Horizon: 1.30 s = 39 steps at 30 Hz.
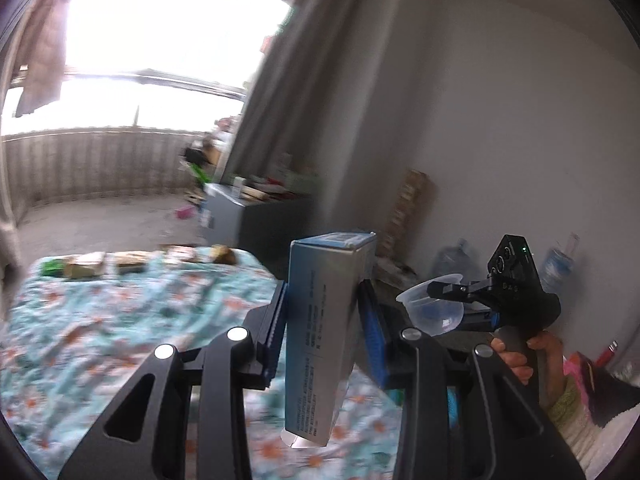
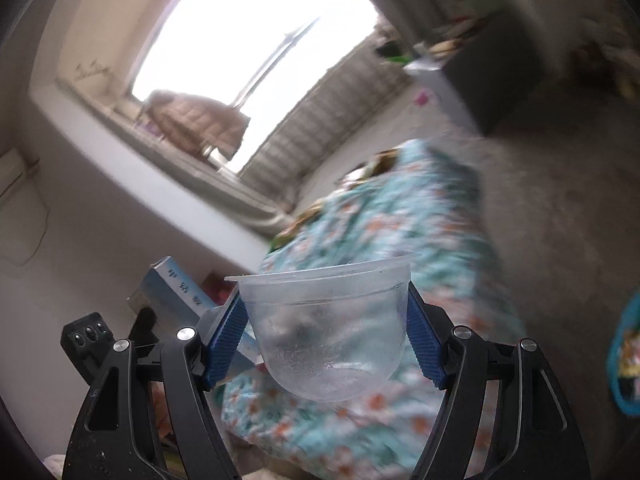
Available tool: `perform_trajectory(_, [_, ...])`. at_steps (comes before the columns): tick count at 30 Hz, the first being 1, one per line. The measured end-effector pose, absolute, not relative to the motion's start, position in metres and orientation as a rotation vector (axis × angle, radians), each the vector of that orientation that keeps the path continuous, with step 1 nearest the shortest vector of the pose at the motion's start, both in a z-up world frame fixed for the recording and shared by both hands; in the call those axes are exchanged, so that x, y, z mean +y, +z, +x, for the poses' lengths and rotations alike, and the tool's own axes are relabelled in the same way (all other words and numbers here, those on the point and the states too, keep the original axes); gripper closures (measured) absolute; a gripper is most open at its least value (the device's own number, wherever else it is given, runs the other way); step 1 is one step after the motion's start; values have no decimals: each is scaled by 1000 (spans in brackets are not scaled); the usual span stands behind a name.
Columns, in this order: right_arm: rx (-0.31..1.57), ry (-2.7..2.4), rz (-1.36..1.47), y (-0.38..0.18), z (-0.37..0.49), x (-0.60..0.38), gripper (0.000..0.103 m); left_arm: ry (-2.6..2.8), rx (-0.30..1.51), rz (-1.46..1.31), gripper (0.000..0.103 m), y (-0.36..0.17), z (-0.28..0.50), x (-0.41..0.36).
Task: Collect trash
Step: 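Grasp the blue-white tissue box with the left tool while the right tool grasps the clear plastic cup, then carry the tissue box and plastic cup over the blue wastebasket and open both tools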
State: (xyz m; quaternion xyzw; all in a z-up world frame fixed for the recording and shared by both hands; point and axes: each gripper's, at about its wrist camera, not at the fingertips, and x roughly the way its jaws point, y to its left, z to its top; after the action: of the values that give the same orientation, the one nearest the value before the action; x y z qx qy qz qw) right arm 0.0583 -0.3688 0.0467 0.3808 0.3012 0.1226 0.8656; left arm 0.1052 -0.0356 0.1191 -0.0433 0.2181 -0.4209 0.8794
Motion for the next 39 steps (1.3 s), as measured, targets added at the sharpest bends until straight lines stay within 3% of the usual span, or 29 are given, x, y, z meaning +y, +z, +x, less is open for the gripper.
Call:
perform_trajectory(12, [621, -184, 1049, -41, -68, -498, 34, -1158, 657, 83, 69, 60, 82, -232])
perform_trajectory(24, [620, -438, 1351, -151, -108, -585, 33, -1137, 976, 263, 69, -52, 74, -416])
perform_trajectory(28, [600, -456, 1393, -180, -111, -607, 28, -1096, 1032, 283, 68, -91, 73, -464])
perform_trajectory(31, [620, -484, 1400, -204, -112, -619, 22, -1060, 1109, 281, 45, -123, 78, -490])
perform_trajectory(39, [661, -498, 1413, -224, -120, -624, 22, -1023, 1152, 328, 41, -152, 68, -502])
